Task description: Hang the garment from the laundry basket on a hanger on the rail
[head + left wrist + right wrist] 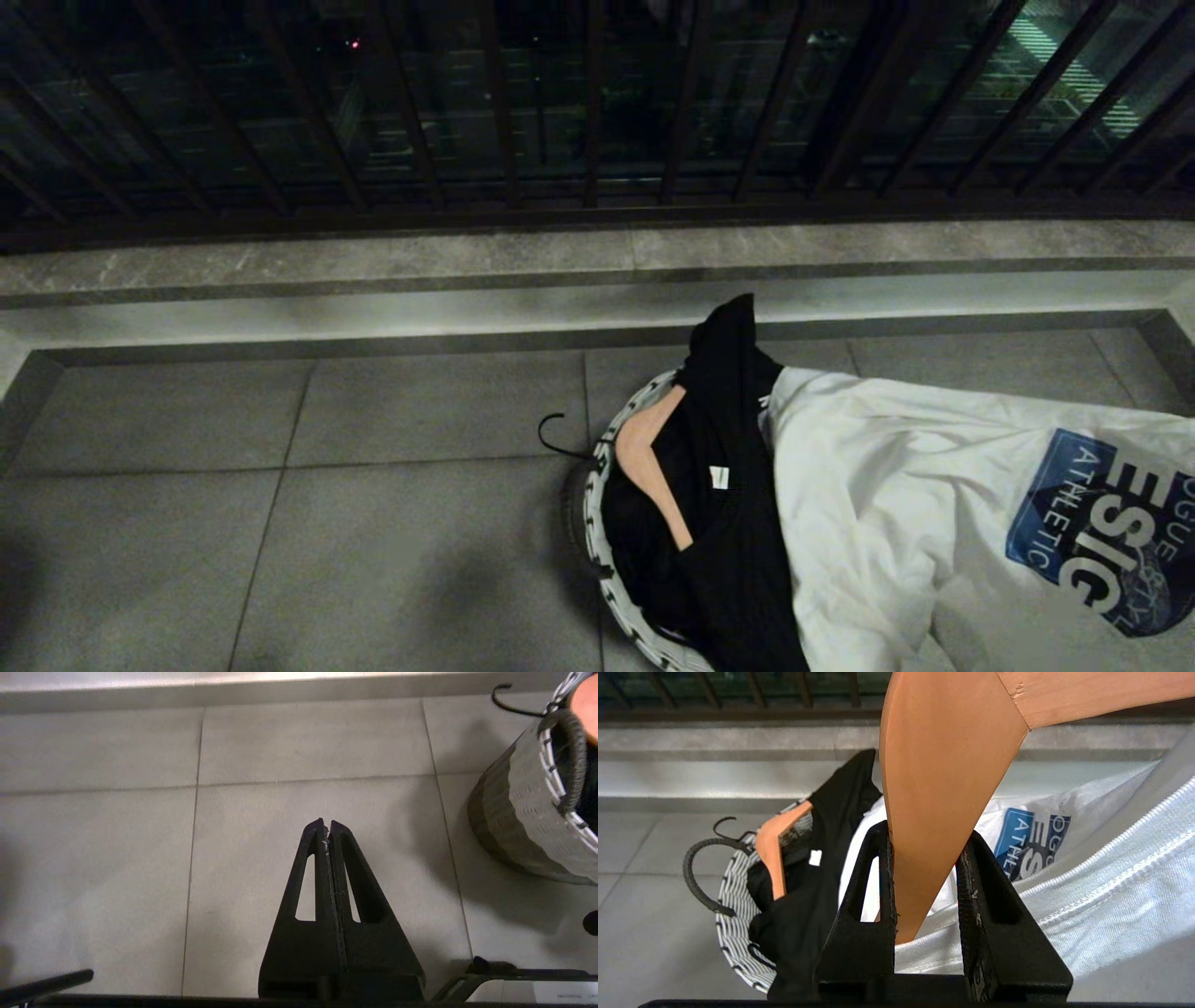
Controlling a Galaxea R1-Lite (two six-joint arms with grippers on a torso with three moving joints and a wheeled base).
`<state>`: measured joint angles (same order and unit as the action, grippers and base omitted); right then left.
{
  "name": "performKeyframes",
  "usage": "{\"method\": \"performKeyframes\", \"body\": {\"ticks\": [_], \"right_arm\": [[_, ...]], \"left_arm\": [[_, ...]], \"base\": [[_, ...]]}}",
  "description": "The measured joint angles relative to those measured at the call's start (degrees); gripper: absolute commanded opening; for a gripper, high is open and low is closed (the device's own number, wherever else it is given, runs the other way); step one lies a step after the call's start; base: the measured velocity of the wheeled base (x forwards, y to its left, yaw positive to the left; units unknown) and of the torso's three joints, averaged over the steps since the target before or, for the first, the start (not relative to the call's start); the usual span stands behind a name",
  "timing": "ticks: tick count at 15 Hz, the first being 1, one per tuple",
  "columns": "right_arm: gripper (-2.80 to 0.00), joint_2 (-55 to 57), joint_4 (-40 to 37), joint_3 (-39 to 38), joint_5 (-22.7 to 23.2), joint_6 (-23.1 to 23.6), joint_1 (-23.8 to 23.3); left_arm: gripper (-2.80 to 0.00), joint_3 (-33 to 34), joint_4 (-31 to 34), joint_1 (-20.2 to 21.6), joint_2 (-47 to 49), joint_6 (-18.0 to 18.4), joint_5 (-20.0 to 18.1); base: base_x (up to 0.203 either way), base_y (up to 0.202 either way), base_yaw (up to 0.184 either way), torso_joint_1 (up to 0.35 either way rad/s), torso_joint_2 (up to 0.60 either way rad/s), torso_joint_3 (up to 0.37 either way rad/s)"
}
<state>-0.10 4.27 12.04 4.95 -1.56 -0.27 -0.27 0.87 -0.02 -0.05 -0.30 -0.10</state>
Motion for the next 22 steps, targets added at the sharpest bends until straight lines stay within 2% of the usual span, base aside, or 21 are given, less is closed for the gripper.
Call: {"method": "performKeyframes", "body": {"ticks": [3,7,13,16,20,22], "right_arm": [[-2.8,0.0,0.0,0.1,-0.1,0.2,0.0],[-2.8,0.0,-0.2,-0.3,-0.9,5.0,0.0],[-2.8,0.0,-0.2,-3.1,-0.5,3.1,0.1],[-2.8,0.0,0.0,-3.3,1.7,3.4,0.0],[-2.8,0.0,0.2,-4.3,2.0,3.1,0.0],[-2.8,0.0,3.1,-6.0,3.1,3.1,0.0]], "left_arm": [[-2.8,0.0,0.0,0.0,0.0,0.0,0.0],[-2.8,0.0,0.0,0.0,0.0,0.0,0.0],[-2.8,0.0,0.0,0.0,0.0,0.0,0.0],[-2.8,0.0,0.0,0.0,0.0,0.0,0.0],[-2.8,0.0,0.0,0.0,0.0,0.0,0.0],[-2.8,0.0,0.0,0.0,0.0,0.0,0.0]], "base": [[0.0,0.0,0.0,0.004,0.0,0.197],[0.0,0.0,0.0,0.003,0.0,0.205],[0.0,0.0,0.0,0.0,0.0,0.203],[0.0,0.0,0.0,0.001,0.0,0.195],[0.0,0.0,0.0,0.002,0.0,0.205],[0.0,0.0,0.0,0.004,0.0,0.203]]}}
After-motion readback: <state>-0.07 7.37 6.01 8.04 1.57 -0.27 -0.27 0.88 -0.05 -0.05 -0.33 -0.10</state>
